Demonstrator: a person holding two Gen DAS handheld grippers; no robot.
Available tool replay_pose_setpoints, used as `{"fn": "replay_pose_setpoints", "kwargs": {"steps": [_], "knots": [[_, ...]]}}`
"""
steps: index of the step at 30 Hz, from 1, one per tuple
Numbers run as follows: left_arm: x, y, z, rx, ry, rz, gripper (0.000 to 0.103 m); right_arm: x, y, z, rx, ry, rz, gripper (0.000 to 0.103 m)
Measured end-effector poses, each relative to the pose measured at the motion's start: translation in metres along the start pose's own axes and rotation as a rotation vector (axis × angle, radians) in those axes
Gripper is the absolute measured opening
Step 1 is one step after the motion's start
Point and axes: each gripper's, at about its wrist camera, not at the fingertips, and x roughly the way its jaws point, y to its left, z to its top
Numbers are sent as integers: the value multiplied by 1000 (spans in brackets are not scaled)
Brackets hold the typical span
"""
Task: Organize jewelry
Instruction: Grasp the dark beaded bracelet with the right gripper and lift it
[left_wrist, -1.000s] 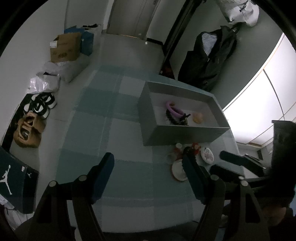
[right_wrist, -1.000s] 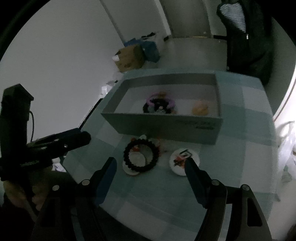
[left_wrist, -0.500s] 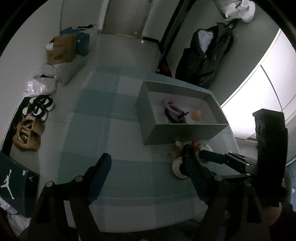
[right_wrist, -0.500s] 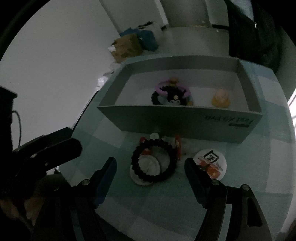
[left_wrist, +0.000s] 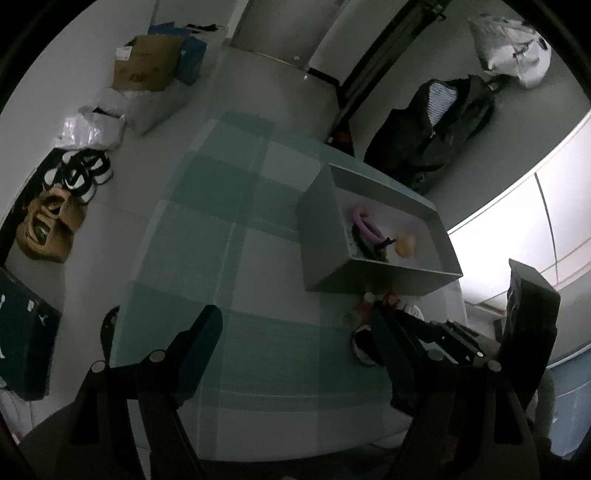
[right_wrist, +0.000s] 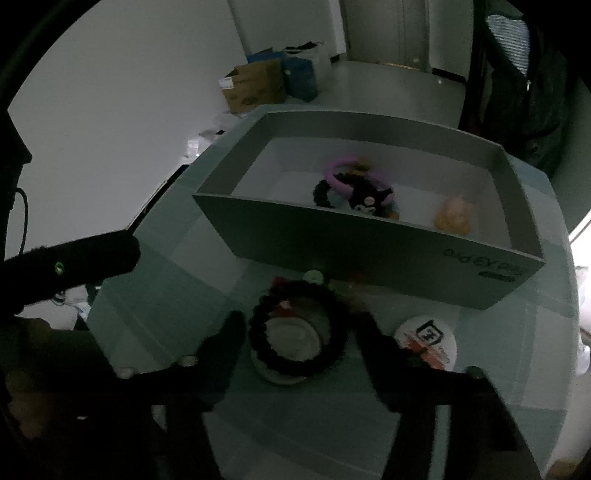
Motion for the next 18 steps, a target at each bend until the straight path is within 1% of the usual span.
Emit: {"fn": "replay_pose_setpoints", "kwargs": {"steps": [4, 10, 18], "knots": [[0, 0, 1, -1, 1, 1, 79, 0, -3, 1, -11, 0, -4, 43], [2, 0, 0, 10, 3, 10, 79, 1, -4, 3, -11, -3, 24, 37], [2, -2, -4, 30, -1, 21, 79, -9, -20, 0, 91, -9, 107, 36]]}}
